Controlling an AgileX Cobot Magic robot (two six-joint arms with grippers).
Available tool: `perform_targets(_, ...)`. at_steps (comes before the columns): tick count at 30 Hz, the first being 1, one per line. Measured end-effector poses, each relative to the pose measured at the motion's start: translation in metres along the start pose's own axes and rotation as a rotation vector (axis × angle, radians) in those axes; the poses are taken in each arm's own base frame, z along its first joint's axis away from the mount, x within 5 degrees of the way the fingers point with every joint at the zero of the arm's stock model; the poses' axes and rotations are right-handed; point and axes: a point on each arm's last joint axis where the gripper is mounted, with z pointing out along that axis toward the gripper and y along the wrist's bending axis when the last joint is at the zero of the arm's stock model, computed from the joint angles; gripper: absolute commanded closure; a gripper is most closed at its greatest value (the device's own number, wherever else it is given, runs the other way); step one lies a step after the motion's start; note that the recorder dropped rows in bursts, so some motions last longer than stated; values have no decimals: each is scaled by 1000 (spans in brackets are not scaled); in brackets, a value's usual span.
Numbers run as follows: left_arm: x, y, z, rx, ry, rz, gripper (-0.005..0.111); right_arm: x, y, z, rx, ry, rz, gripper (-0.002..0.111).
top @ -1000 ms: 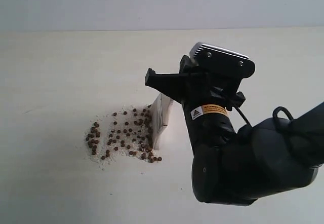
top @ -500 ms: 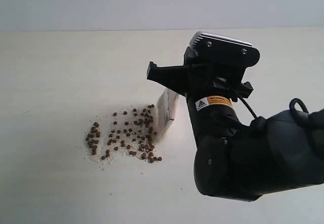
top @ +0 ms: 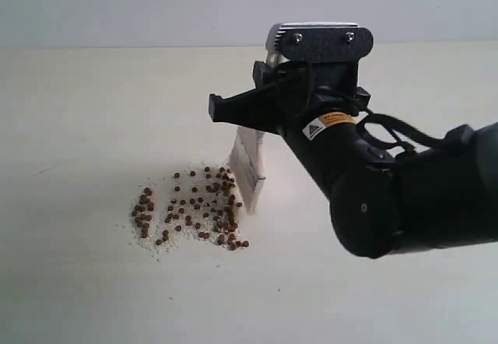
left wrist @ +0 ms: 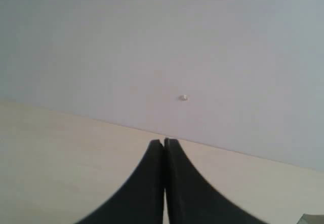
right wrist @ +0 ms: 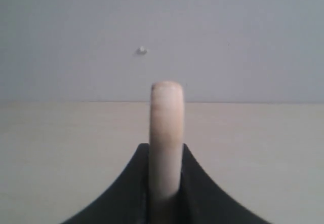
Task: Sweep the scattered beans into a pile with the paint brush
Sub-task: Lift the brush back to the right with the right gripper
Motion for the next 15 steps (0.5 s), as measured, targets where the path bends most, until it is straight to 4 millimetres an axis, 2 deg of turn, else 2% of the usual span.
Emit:
perform_targets(8, 0, 0, 0, 0, 0, 0, 107, -21, -21, 13, -114, -61, -119, 108)
perform_targets(15, 0, 0, 0, 0, 0, 0, 107, -17, -46, 26, -150, -28, -142, 108)
